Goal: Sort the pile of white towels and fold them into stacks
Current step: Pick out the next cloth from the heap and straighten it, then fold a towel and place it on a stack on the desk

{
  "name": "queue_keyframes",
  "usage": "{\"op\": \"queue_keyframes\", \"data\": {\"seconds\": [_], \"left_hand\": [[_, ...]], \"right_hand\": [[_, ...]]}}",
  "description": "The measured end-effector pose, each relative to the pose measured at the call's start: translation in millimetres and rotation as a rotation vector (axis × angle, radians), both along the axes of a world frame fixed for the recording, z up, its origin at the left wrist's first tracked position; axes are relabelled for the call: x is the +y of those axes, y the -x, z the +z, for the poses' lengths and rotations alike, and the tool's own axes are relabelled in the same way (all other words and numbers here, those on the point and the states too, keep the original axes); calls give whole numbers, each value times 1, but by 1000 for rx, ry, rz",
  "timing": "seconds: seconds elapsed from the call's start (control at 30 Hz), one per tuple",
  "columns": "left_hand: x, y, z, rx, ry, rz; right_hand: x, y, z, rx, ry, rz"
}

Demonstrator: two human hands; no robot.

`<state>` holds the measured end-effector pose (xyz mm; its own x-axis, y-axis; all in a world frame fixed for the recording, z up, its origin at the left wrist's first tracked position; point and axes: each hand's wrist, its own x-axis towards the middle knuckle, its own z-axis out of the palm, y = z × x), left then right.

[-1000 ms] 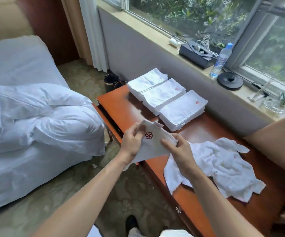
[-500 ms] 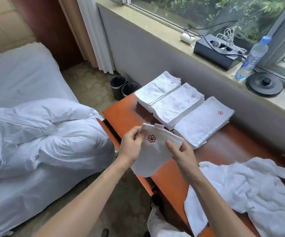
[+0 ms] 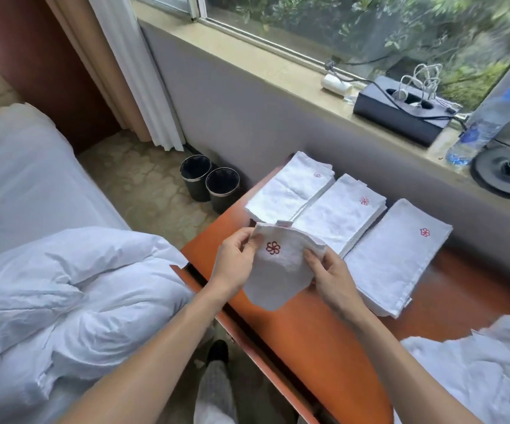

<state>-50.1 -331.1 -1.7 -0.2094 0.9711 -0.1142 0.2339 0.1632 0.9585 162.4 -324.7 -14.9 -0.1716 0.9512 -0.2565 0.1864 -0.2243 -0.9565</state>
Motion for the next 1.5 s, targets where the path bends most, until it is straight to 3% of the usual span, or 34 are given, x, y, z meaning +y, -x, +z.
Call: {"op": "queue_keyframes", "data": {"seconds": [0.27, 0.4, 0.73, 1.07, 1.5], "left_hand": [[94, 91, -23, 119, -10, -287], [128, 113, -7, 172, -3, -351], [200, 124, 37, 160, -61, -501], [257, 87, 45, 234, -60, -497], [379, 59, -19, 121, 77, -583]], "right_hand": [[48, 80, -1, -392, -110, -178], [65, 107, 12, -477, -128, -222], [108, 117, 52, -228, -111, -365], [168, 87, 41, -164, -94, -420], [270, 70, -17, -310, -20, -520]]}}
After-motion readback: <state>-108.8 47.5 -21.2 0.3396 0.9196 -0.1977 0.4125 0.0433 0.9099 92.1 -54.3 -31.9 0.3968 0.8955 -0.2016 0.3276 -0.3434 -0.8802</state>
